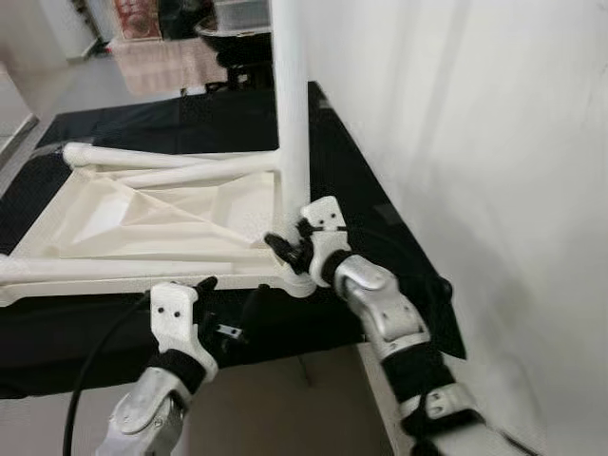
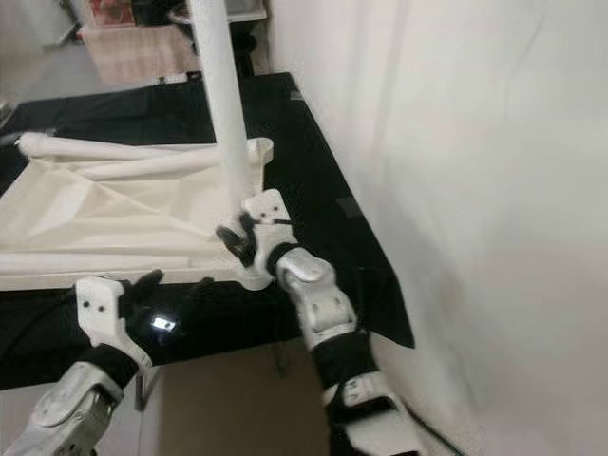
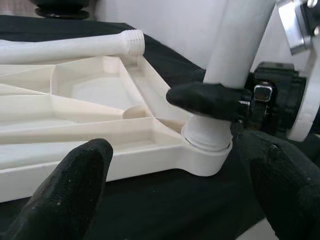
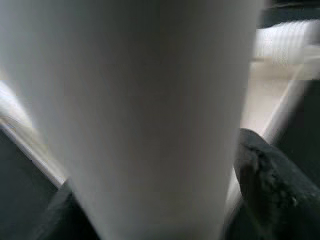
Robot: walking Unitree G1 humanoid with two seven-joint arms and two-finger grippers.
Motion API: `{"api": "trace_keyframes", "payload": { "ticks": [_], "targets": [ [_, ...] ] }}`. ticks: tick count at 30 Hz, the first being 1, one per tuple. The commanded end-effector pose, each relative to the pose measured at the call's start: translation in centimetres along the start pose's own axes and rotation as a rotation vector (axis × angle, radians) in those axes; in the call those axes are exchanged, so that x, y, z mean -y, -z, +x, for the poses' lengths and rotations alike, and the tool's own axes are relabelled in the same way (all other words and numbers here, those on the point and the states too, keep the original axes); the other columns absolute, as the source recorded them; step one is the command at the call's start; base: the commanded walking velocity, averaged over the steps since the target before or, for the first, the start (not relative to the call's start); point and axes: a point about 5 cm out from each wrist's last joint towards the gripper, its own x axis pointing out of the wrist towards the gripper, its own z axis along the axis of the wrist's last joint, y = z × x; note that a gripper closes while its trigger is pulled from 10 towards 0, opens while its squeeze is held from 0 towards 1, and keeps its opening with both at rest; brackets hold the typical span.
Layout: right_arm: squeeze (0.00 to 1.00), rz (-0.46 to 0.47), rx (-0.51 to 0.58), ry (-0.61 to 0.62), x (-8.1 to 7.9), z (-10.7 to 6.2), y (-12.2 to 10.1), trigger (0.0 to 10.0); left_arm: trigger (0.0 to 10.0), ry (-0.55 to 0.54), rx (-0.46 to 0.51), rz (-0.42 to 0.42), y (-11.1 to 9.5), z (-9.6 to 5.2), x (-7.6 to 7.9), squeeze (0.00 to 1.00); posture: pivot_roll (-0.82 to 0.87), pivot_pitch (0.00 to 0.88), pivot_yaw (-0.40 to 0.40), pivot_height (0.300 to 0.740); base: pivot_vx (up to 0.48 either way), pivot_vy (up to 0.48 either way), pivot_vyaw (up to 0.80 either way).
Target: Building children table
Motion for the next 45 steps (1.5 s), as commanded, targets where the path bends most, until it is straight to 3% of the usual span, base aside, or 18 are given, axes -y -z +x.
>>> {"api": "trace_keyframes", "payload": {
  "ticks": [1,3,4,7,13,14,23,26,31,32,33,34,36,37,39,45],
  "targets": [
    [0.44,-0.054,0.054,-0.154,0.6,0.3,-2.0,10.0,10.0,0.002,-0.017,-0.012,0.5,-0.1,0.2,0.0,0.01,0.115,0.007,0.74,0.0,0.0,0.0],
    [0.44,-0.071,0.056,-0.194,0.8,0.2,-2.4,10.0,10.0,0.005,-0.018,-0.014,0.5,-0.1,0.3,0.0,0.01,0.115,0.007,0.74,0.0,0.0,0.0],
    [0.0,-0.113,0.038,-0.251,1.2,0.1,-2.6,10.0,10.0,0.007,-0.018,-0.015,0.5,-0.1,0.3,0.0,0.01,0.116,0.006,0.74,0.0,0.0,0.0],
    [0.0,-0.156,0.008,-0.287,1.3,-0.1,-2.6,10.0,10.0,0.008,-0.018,-0.017,0.5,-0.1,0.4,0.0,0.01,0.116,0.006,0.74,0.0,0.0,0.0],
    [0.0,-0.143,0.001,-0.361,1.5,0.3,-3.1,10.0,10.0,0.006,-0.016,-0.017,0.5,-0.2,0.6,0.0,0.03,0.122,-0.005,0.74,0.0,0.0,0.0],
    [0.0,-0.129,0.009,-0.386,1.6,0.3,-3.3,0.0,10.0,0.005,-0.016,-0.016,0.5,-0.2,0.6,0.0,0.03,0.124,-0.002,0.74,0.0,0.0,0.0],
    [0.0,-0.106,0.035,-0.396,2.4,0.0,-3.4,0.0,10.0,0.005,-0.019,-0.019,0.5,-0.3,0.6,0.0,0.03,0.127,0.005,0.74,0.0,0.0,0.0],
    [0.0,-0.107,0.031,-0.295,2.9,-0.9,-2.6,0.0,10.0,0.004,-0.019,-0.019,0.4,-0.4,0.5,0.0,0.02,0.131,0.006,0.74,0.0,0.0,0.0],
    [0.0,-0.104,0.018,-0.275,2.6,-0.9,-2.0,0.0,10.0,0.003,-0.019,-0.019,0.4,-0.4,0.3,0.0,0.02,0.136,0.005,0.74,0.0,0.0,0.0],
    [0.0,-0.015,0.005,-0.175,-1.2,-0.8,0.3,0.0,10.0,0.003,-0.018,-0.019,0.2,-0.3,0.2,0.0,0.01,0.14,0.019,0.74,0.0,0.0,0.0],
    [0.0,-0.015,0.005,-0.175,-1.2,-0.8,0.3,0.0,10.0,0.003,-0.018,-0.019,0.2,-0.3,0.2,0.0,0.01,0.14,0.019,0.74,0.0,0.0,0.0],
    [0.0,0.014,-0.008,-0.039,-3.1,-1.2,1.6,0.0,10.0,0.003,-0.023,-0.015,0.4,-0.3,0.0,0.0,-0.02,0.132,0.054,0.74,0.0,0.0,0.0],
    [0.0,0.014,-0.008,-0.039,-3.1,-1.2,1.6,0.0,10.0,0.003,-0.023,-0.015,0.4,-0.3,0.0,0.0,-0.02,0.132,0.054,0.74,0.0,0.0,0.0],
    [0.0,0.032,-0.001,0.079,-3.3,-1.3,1.7,0.0,10.0,0.006,-0.027,-0.022,0.4,-0.2,-0.2,0.0,0.0,0.112,0.045,0.74,0.0,0.0,0.0],
    [0.0,0.035,0.004,0.147,-3.2,-1.3,1.7,0.0,10.0,0.008,-0.03,-0.028,0.5,-0.1,-0.3,0.0,0.0,0.112,0.045,0.74,0.0,0.0,0.0],
    [0.0,0.019,0.016,0.136,-3.1,-0.4,1.3,0.0,10.0,0.005,-0.031,-0.028,0.6,0.0,-0.5,0.0,0.01,0.102,0.042,0.74,0.0,0.0,0.0]
  ]
}}
